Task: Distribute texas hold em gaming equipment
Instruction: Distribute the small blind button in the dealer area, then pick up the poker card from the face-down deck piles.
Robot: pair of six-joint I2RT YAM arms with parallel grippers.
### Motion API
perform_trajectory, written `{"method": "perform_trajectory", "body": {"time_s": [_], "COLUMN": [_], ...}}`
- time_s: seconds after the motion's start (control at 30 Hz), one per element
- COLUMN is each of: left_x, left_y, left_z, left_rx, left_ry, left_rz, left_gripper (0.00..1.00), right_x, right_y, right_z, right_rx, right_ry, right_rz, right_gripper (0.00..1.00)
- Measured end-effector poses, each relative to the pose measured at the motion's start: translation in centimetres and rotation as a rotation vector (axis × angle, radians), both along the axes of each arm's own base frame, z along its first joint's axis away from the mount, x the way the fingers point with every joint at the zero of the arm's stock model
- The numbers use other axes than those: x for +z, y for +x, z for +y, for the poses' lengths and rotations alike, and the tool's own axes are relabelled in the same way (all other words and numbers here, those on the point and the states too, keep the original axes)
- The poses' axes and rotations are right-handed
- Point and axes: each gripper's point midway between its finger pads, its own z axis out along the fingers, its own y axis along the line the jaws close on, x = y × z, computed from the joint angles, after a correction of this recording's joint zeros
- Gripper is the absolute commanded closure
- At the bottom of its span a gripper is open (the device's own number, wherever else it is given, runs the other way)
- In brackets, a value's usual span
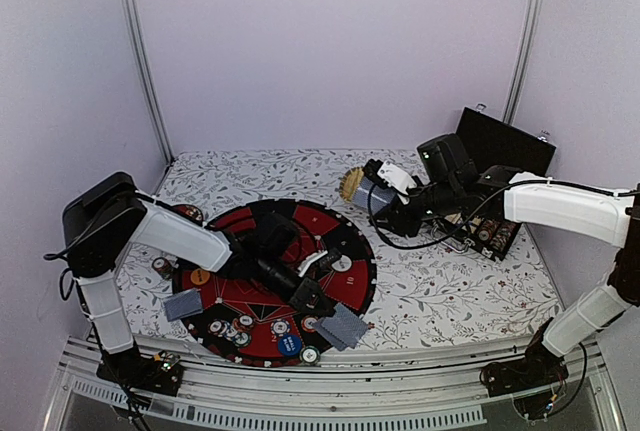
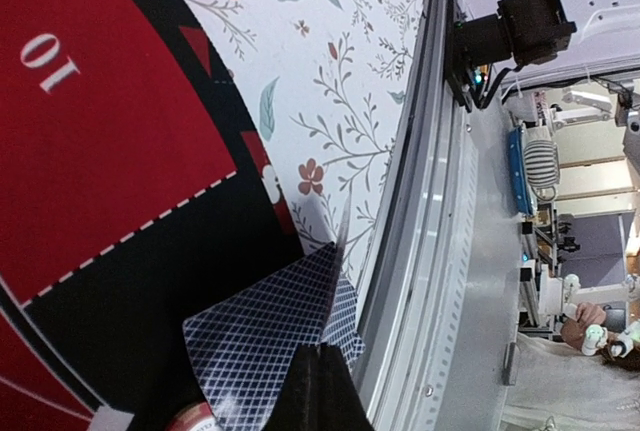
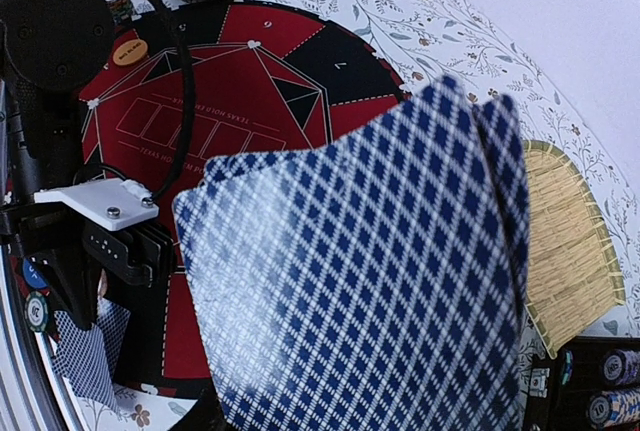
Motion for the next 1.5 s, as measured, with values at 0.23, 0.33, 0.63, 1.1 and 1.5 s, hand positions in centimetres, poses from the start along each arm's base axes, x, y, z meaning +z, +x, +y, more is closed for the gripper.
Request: {"method": "perform_trajectory", "body": {"time_s": [0.23,0.33,0.63,1.1,1.5], "left_x": [-0.1,0.4,11.2,21.6,16.1], "left_y": [0.9,1.5,4.8,9.3,11.2], "left_z": [0.0,0.2,1.8,5.5,5.2], "left_rx": [0.012,0.025,0.167,0.505,0.514], "left_ry": [0.043,0.072,-0.032,-0.208,-0.006], "left_rz": [-0.054,-0.09,-0.339,-0.546,-0.525], "left_gripper": [0.49,0.46,0.16,0.02,0.29], "right_x": [0.2,0.2,0.0,-0.5,-0.3], "right_y": [-0.1,-0.1,-0.7,-5.4,-6.5], "right_z": [-0.1,-0.1,0.1,7.0,9.5], "right_rx": [-0.001,-0.001,0.019,0.211,0.275], "right_ry": [0.003,0.002,0.007,0.02,0.036], "right_rz": [0.0,0.001,0.025,0.046,0.053], "right_gripper": [0.56,0.56,0.56,0.56,0.56]}}
